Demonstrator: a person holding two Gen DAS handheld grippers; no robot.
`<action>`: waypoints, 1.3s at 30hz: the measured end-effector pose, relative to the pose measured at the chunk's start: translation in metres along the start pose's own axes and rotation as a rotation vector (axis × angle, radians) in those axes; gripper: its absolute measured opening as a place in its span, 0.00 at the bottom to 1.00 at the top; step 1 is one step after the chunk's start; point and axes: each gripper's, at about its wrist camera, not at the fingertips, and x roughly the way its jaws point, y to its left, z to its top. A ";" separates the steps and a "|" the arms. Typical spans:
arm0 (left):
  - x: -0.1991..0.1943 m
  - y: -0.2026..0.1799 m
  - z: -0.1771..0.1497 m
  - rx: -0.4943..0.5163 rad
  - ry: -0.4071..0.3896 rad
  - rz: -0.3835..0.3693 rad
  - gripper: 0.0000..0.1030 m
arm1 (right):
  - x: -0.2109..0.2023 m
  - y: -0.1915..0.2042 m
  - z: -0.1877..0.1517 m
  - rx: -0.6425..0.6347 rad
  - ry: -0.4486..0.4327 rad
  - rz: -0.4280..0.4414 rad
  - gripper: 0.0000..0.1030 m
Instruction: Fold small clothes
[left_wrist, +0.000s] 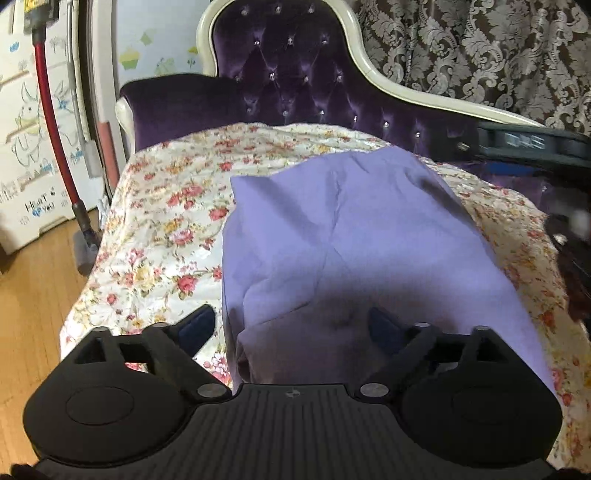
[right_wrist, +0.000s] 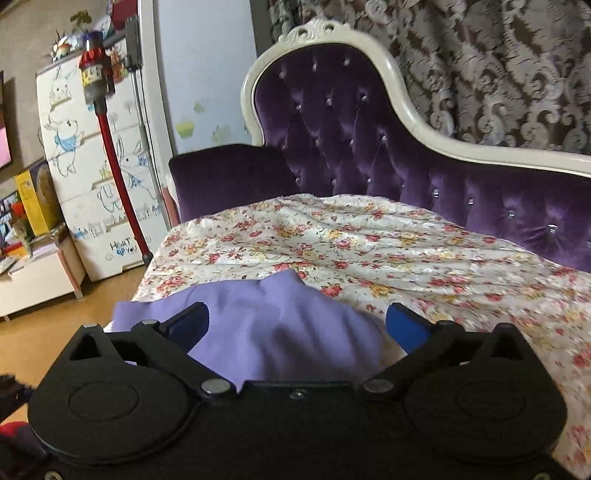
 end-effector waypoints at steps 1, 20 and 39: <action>-0.003 -0.002 0.000 0.003 -0.003 0.003 0.95 | -0.009 0.000 -0.003 0.011 -0.002 -0.009 0.99; -0.077 -0.024 -0.023 0.030 -0.061 0.057 0.96 | -0.119 0.036 -0.074 0.131 0.016 -0.121 0.99; -0.118 -0.027 -0.044 0.029 -0.063 0.045 0.96 | -0.174 0.060 -0.106 0.081 -0.011 -0.199 0.99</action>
